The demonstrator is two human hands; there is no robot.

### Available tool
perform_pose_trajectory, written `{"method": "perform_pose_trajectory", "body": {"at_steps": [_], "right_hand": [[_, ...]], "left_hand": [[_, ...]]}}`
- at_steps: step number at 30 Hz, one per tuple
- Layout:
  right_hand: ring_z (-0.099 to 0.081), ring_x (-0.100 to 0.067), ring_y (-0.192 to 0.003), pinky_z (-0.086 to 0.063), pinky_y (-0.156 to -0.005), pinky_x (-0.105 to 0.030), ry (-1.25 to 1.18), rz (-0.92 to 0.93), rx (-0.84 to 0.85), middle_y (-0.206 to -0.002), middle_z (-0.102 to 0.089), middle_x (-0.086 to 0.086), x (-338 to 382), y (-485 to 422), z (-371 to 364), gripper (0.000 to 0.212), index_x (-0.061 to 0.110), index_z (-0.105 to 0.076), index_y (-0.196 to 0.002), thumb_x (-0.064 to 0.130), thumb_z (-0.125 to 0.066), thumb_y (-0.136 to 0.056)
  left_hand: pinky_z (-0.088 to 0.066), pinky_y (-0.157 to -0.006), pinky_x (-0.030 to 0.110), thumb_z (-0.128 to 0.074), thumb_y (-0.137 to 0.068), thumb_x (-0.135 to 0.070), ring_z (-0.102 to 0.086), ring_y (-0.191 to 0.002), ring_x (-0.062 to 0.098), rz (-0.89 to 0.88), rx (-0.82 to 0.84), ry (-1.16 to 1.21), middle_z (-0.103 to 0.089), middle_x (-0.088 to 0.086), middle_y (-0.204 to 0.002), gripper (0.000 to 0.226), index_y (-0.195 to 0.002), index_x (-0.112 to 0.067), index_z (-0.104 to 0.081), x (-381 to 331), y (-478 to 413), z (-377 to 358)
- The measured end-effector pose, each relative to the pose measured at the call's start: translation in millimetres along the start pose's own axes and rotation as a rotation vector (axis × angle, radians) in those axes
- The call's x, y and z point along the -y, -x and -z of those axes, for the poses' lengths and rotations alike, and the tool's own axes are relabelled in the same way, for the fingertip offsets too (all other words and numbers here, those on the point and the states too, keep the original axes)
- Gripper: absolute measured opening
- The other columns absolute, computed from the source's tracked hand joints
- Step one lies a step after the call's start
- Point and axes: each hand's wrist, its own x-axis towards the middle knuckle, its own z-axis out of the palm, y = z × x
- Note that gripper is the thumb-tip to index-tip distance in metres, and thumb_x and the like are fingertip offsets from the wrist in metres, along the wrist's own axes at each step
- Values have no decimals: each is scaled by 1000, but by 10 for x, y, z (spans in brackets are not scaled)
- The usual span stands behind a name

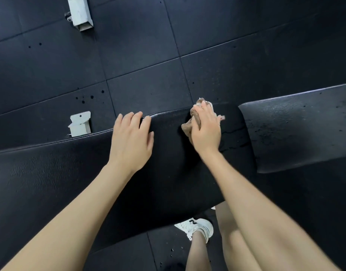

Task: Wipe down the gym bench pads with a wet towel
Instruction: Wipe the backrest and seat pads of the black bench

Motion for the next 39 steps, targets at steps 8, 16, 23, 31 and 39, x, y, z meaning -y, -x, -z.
{"method": "perform_pose_trajectory", "body": {"at_steps": [8, 16, 23, 31, 39], "right_hand": [[-34, -27, -138, -18, -115, -52, 97, 437, 171, -144, -45, -10, -436, 1212, 116, 49, 24, -49, -130, 19, -46, -82], [-35, -32, -138, -26, -110, -57, 8, -206, -85, -144, -47, -9, -434, 1080, 38, 45, 14, -59, -125, 28, -36, -89], [-36, -29, -138, -25, -113, -54, 49, 354, 19, -145, -45, -9, 281, 1880, -251, 45, 23, -55, -130, 32, -49, -86], [-36, -23, -137, -19, -112, -61, 43, 106, -21, -146, -45, -7, -1134, 1541, 215, 49, 17, -56, -130, 27, -38, -85], [-46, -36, -126, -31, -110, -51, -14, -110, -276, -132, -57, -8, -206, 1620, -200, 43, 15, -62, -117, 41, -44, -87]], "left_hand": [[-37, -82, 43, -35, -91, -28, -55, -96, 33, 2, -24, 3, -59, 10, -117, 41, -125, -10, -48, -9, -45, -72], [-37, -82, 44, -35, -89, -27, -55, -93, 36, -1, -60, -10, -60, 10, -113, 40, -121, -10, -51, -8, -54, -107], [-33, -92, 44, -47, -89, -19, -54, -104, 37, -26, -124, 92, -64, 12, -115, 32, -119, -11, -56, 63, -86, -108], [-17, -106, 65, -46, -88, -24, -47, -120, 41, -289, -170, -118, -55, 21, -128, 39, -120, -6, -59, -144, 54, -267], [-38, -97, 53, -38, -85, -18, -52, -114, 43, -287, -237, -28, -62, 18, -123, 40, -110, -4, -66, -303, 87, -402]]}}
